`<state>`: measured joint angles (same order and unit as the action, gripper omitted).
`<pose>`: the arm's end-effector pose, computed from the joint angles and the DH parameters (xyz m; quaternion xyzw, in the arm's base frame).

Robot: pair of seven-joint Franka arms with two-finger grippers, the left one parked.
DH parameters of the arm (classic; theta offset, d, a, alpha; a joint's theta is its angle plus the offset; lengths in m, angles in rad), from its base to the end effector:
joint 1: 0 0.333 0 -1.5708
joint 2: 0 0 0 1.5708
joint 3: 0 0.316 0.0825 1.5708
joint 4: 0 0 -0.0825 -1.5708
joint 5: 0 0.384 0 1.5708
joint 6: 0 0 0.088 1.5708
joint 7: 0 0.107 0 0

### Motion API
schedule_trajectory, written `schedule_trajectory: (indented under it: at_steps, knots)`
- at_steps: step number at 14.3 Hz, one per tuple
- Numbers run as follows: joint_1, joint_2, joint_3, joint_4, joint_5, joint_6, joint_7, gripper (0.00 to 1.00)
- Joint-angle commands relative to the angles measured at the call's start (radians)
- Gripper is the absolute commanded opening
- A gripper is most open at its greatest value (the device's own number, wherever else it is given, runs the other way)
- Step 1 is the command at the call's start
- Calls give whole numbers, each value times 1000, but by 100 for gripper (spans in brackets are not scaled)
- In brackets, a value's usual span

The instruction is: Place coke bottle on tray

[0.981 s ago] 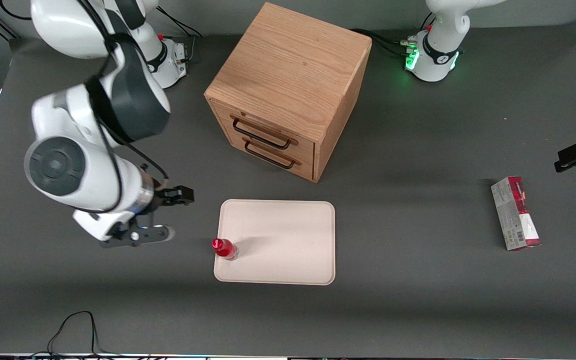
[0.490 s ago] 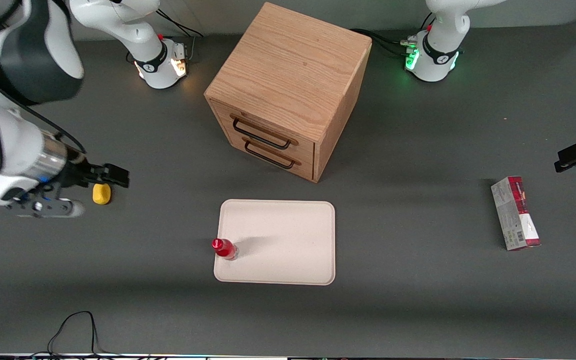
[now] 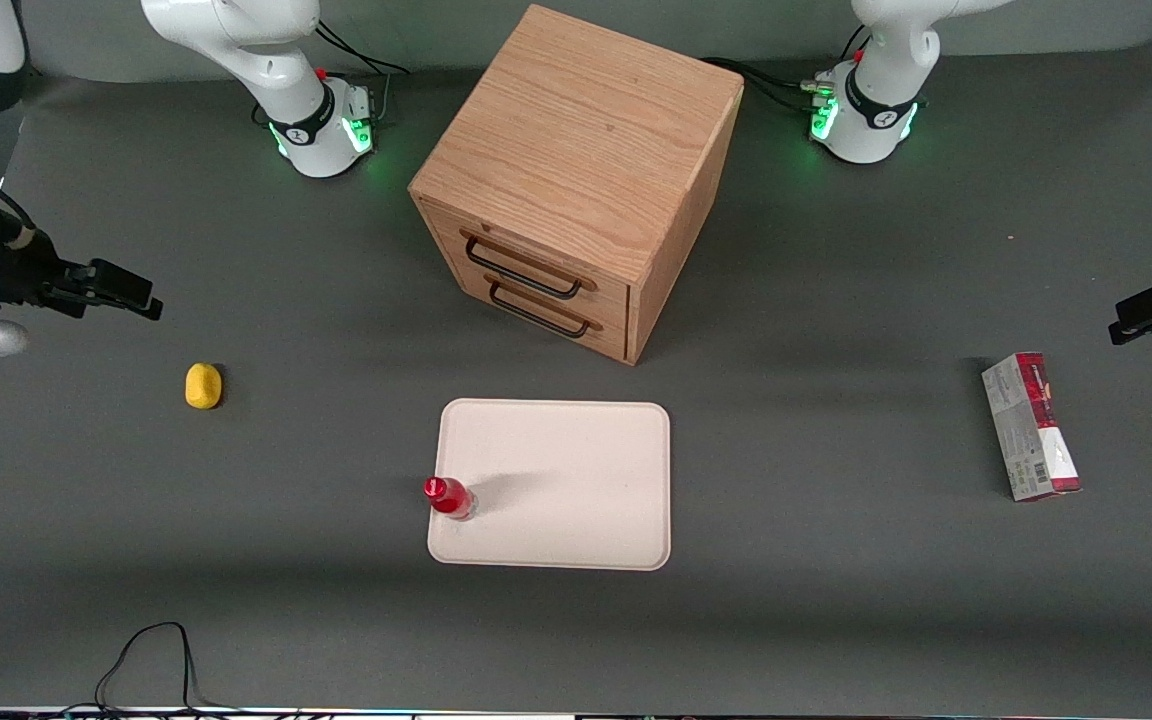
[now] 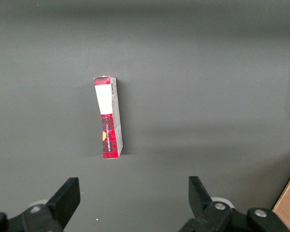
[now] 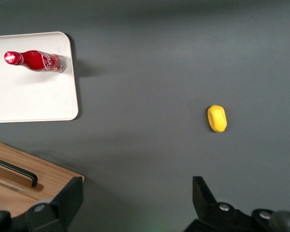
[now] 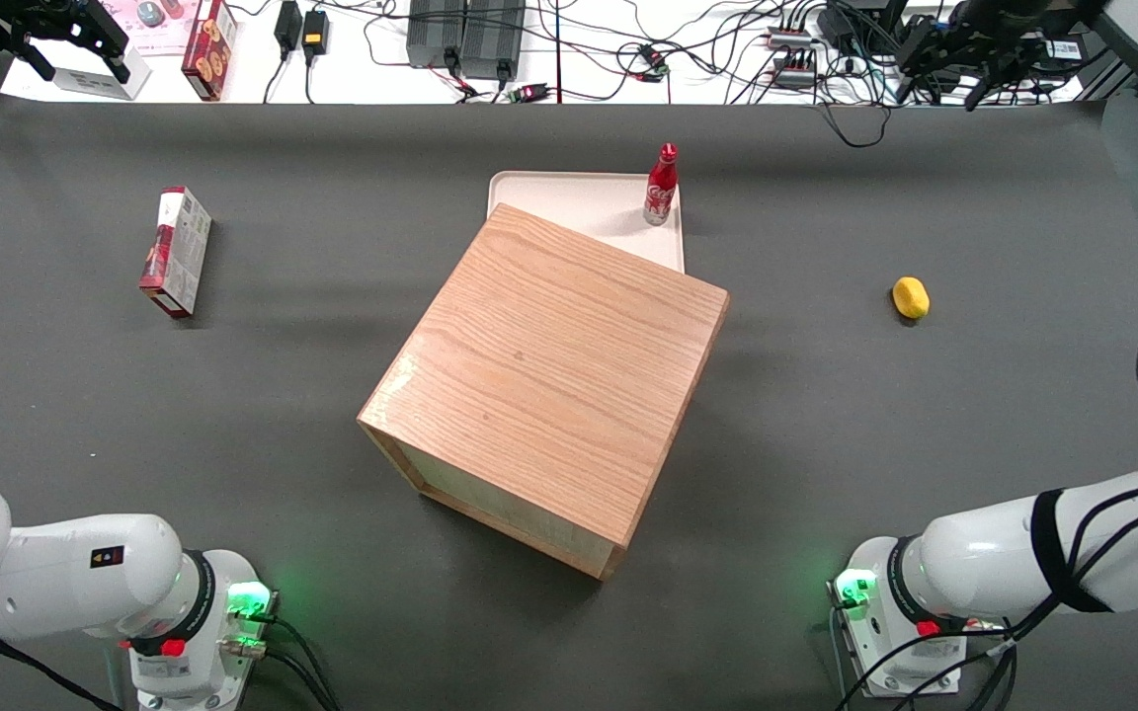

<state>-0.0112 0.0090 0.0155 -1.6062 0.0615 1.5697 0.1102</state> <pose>0.5556 0.0089 0.6029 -0.9978 0.0535 0.0245 0.0295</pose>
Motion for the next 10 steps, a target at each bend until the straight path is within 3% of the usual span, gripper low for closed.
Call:
schedule_trajectory:
  at_steps: [1, 10]
  knots:
    - [4, -82, -32, -84, -8, 29, -55, 100]
    - [5, -76, -45, -57, -69, 9, -144, 100]
